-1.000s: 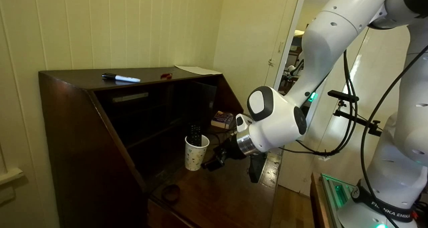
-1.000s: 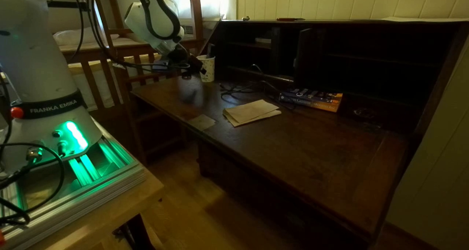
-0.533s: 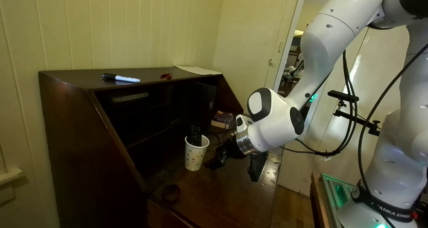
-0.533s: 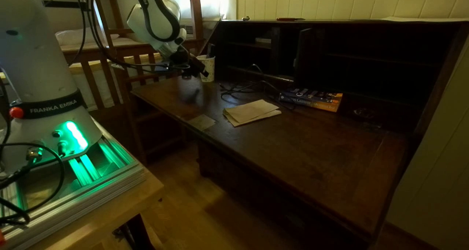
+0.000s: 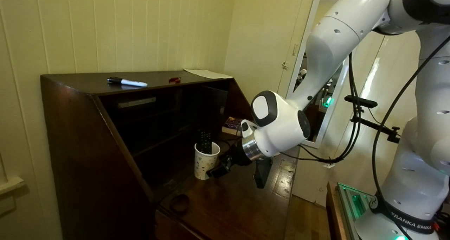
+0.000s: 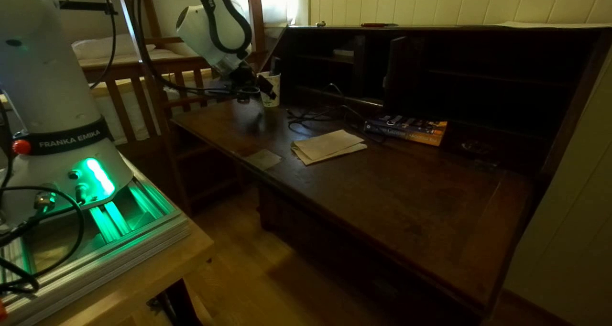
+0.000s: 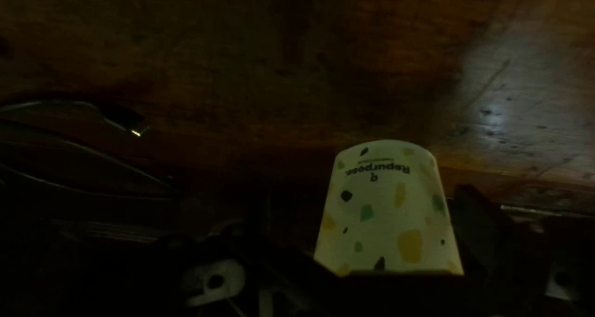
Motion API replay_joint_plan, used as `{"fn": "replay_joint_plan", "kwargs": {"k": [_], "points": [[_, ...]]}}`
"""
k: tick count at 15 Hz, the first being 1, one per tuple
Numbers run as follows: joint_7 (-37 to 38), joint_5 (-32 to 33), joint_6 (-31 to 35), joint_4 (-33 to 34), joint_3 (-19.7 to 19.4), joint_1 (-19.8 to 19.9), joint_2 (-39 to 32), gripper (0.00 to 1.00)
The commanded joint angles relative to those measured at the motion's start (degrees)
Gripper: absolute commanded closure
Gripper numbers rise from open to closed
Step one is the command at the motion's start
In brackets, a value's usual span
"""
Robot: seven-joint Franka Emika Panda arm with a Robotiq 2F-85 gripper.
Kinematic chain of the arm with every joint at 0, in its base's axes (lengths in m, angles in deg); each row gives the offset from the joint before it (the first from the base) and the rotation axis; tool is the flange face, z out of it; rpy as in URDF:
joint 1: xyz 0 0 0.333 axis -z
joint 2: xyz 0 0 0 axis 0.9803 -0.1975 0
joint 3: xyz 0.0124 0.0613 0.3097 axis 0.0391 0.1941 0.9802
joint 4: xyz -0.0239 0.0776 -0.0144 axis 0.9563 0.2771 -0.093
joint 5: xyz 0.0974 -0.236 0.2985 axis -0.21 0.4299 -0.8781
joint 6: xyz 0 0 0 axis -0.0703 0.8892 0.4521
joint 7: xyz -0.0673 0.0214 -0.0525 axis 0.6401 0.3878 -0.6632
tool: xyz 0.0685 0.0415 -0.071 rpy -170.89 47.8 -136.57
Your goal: Put the cup on the top of the cabinet
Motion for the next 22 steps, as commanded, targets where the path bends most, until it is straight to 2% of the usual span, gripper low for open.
{"fn": "replay_joint_plan", "kwargs": {"k": [1, 2, 6, 13, 14, 15, 16, 20, 22], "points": [[3.0, 4.64, 0.94, 4.4, 1.11, 0.87, -5.0, 0.0], [-0.23, 1.44, 1.24, 5.75, 3.24, 1.64, -5.74, 0.0], [-1.66, 1.44, 0.07, 8.59, 5.78, 2.37, -8.64, 0.0], [-3.48, 1.44, -2.54, 9.97, 5.17, 2.55, -10.98, 0.0], [-3.65, 1.44, -2.95, 9.99, 5.14, 2.59, -11.14, 0.25], [-3.85, 1.44, -3.54, 10.1, 5.19, 2.59, -11.45, 0.26], [-3.18, 1.44, -3.43, 10.32, 3.13, 0.39, -11.23, 0.34], [-4.1, 0.49, -4.08, 9.9, 1.86, -0.69, -10.28, 0.59], [-5.25, -1.45, -3.07, 8.39, 0.88, -1.0, -7.47, 0.61]]}}
